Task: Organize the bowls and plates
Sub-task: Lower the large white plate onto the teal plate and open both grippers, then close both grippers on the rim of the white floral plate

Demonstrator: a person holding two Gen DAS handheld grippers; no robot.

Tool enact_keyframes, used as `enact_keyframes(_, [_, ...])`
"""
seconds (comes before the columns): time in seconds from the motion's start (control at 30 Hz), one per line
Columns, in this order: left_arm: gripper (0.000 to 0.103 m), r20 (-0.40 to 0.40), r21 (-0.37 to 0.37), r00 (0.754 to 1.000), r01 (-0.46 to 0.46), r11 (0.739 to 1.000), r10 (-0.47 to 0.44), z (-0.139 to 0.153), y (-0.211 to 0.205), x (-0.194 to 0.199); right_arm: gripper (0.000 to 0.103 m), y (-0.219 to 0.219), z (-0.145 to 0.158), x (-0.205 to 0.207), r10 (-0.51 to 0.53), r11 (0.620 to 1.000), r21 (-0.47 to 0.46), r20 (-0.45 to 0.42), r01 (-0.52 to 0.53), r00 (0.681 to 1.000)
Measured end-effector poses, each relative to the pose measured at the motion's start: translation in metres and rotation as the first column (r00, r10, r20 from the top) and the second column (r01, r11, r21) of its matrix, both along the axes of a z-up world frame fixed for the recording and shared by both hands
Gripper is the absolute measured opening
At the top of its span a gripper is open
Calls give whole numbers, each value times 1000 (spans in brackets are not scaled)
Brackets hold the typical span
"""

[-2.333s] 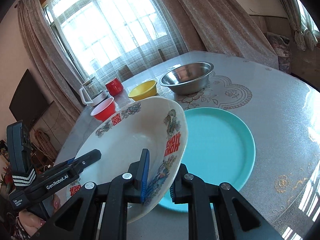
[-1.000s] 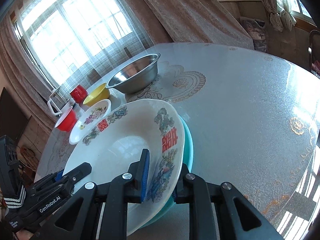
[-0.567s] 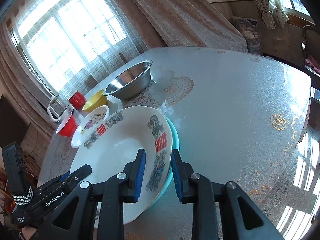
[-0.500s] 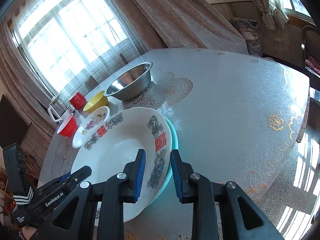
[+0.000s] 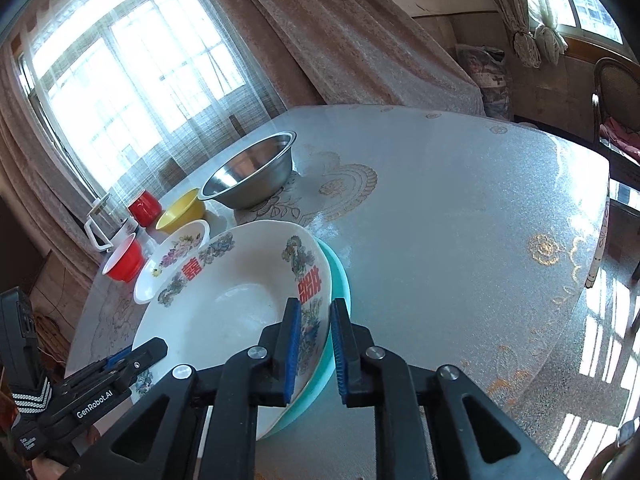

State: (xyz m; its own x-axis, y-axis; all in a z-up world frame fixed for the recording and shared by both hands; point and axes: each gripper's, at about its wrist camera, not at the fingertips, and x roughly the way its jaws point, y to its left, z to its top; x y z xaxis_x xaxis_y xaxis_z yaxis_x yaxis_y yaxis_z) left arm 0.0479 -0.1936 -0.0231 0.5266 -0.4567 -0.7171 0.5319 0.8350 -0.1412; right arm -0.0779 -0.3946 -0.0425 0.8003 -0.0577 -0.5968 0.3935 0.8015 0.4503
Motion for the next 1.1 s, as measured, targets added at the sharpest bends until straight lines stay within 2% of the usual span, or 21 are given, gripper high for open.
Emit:
enact_keyframes(0.03, [35,24,3,1000,1,1000,-1,3,2,-2,19,-1,0,0,-4,1000,12,2,4,1000])
enact_keyframes(0.1, [53,60,6,998,5,1000,-6,9,5,-6,23,-2,1,-3,-11,999,36,13,11,1000])
enact_keyframes(0.17, [58,77,9,997,-7,1000,6,13,11,-7,26,-1,3,-4,-20,999,35,16,19,1000])
enact_keyframes(0.27, [59,73,-1,997,-33,999,33,15,22,-4,30,3,7,-4,-30,1000,6,12,30,999])
enact_keyframes(0.43, [66,55,2,993,-105,994,105,14,42,4,33,12,15,-9,-79,995,-64,1,79,997])
enact_keyframes(0.53, [69,51,10,987,-151,988,151,13,54,11,34,17,20,-8,-71,994,-82,3,71,997])
enact_keyframes(0.7, [77,38,4,972,-234,972,234,13,73,26,34,30,28,0,-36,994,-100,0,35,999])
enact_keyframes(1.1, [80,4,-43,945,-326,944,326,8,85,77,36,61,43,47,87,991,-96,-66,-93,994])
